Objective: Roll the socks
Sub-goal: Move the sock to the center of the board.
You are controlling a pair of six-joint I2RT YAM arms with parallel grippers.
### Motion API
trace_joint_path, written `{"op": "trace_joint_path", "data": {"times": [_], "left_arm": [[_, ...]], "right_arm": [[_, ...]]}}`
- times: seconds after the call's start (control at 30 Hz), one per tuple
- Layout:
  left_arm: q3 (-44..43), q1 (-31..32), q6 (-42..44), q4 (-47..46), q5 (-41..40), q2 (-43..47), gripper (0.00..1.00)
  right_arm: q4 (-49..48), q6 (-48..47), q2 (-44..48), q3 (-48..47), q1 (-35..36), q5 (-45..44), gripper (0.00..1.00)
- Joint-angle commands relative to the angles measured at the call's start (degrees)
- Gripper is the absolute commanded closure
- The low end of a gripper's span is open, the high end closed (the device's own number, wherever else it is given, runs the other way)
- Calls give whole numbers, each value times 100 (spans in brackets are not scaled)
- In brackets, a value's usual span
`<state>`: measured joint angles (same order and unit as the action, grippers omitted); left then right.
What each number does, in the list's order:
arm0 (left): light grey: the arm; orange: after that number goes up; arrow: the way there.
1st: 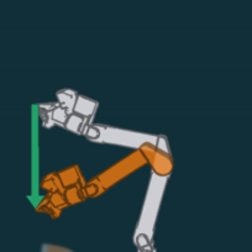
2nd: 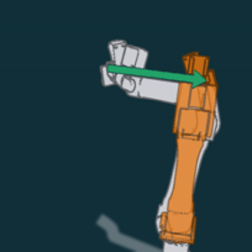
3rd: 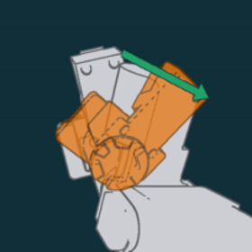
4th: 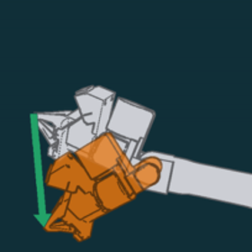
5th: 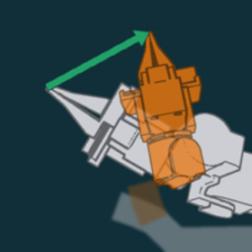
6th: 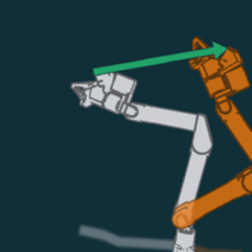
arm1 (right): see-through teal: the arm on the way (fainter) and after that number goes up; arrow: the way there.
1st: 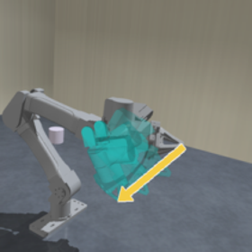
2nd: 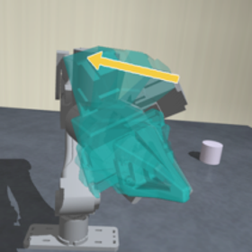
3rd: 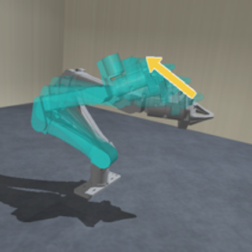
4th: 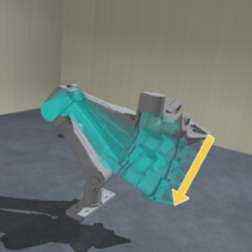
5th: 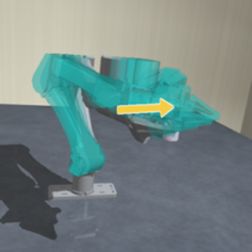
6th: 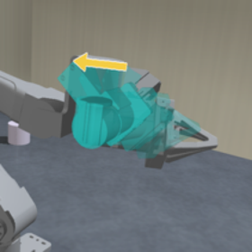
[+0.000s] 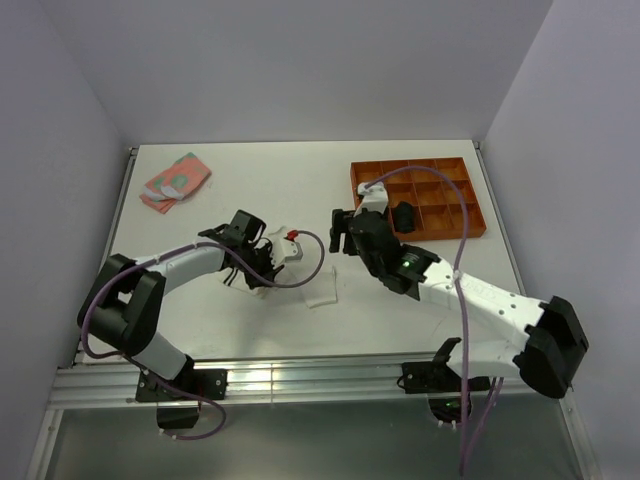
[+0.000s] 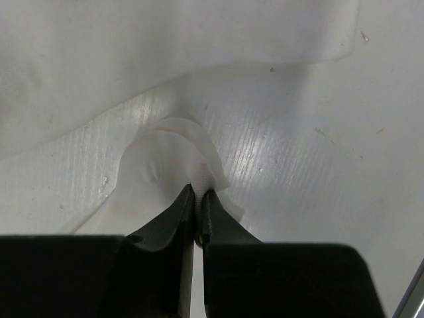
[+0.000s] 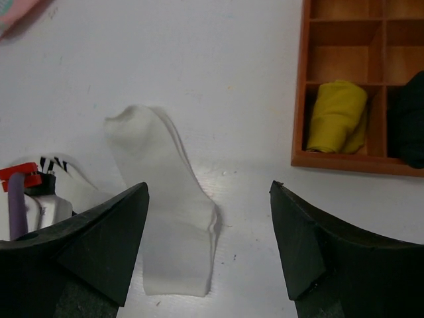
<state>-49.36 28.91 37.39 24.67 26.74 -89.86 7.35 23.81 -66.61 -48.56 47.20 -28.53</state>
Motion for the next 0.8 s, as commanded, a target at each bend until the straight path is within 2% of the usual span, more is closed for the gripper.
{"op": "trace_joint_path", "data": {"times": [0.0,0.1,0.27,0.37,0.5,0.77], "left_arm": [[-12,-8,453,213,305,179,92],[190,-8,576,302,367,451,100],[480,-87,594,284,472,839,100],[515,-175,472,206,674,935,100],[682,-175,234,-93,832,1102,100],[683,-175,129,-269,999,1015,100]], "right_arm": [[152,273,-675,-373,-27,443,21],[-40,536,-958,-182,-9,769,24],[-604,949,-1521,31,26,1500,29],[-490,1081,-2074,-328,158,1588,34],[-227,1274,-2769,-734,368,1570,46],[318,1635,-3586,-1453,386,1421,52]]}}
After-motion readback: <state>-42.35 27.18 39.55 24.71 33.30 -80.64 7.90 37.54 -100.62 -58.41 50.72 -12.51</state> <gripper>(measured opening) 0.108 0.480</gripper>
